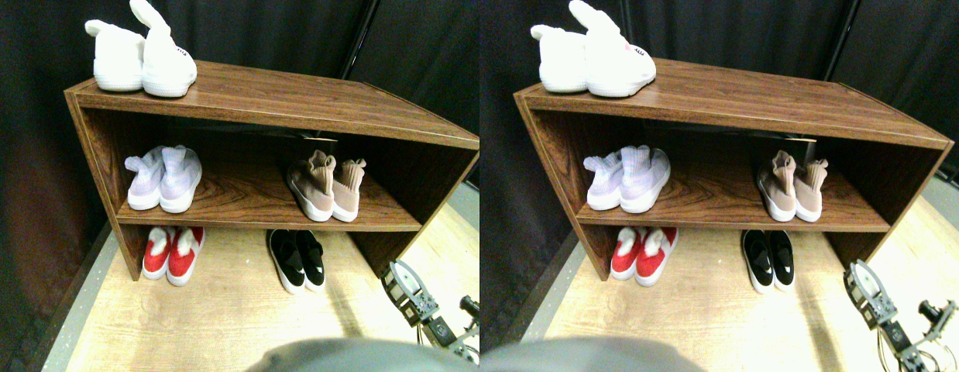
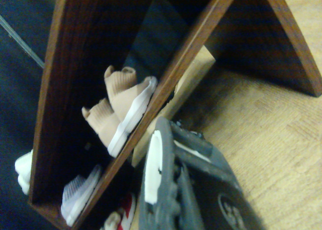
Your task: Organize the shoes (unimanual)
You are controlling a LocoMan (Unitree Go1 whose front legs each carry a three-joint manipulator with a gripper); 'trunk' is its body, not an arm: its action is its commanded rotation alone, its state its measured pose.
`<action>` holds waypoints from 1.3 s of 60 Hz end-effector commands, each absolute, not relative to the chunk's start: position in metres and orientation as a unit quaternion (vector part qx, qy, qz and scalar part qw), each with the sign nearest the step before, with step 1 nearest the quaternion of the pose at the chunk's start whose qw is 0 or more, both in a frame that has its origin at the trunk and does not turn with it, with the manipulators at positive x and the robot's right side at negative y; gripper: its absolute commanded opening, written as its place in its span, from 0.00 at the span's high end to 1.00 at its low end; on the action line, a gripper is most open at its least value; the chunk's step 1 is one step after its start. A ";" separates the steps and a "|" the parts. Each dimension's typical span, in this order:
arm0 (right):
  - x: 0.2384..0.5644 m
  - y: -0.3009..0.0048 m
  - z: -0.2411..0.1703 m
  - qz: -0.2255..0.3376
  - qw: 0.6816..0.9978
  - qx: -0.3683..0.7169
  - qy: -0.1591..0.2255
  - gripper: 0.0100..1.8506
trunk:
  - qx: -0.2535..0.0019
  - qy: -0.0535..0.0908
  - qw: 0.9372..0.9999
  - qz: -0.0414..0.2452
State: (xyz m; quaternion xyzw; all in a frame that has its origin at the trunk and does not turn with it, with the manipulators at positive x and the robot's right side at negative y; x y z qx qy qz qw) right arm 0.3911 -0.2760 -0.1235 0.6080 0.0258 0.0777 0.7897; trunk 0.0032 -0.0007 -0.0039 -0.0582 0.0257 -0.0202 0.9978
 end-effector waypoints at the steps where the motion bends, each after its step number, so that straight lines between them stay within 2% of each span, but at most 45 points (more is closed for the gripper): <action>1: 0.381 -0.264 -0.103 0.137 0.796 0.589 0.012 0.97 | -0.059 0.011 0.998 -0.021; 17: 0.358 -0.246 -0.077 0.166 0.797 0.580 -0.022 0.97 | -0.062 0.002 0.998 -0.022; 41: 0.359 -0.234 -0.072 0.185 0.794 0.579 -0.010 0.97 | -0.070 -0.005 0.997 -0.012; 47: 0.361 -0.233 -0.073 0.187 0.803 0.566 -0.015 0.97 | -0.069 -0.004 0.998 -0.013; 78: 0.368 -0.233 -0.079 0.176 0.803 0.569 -0.015 0.97 | -0.068 0.003 0.998 -0.013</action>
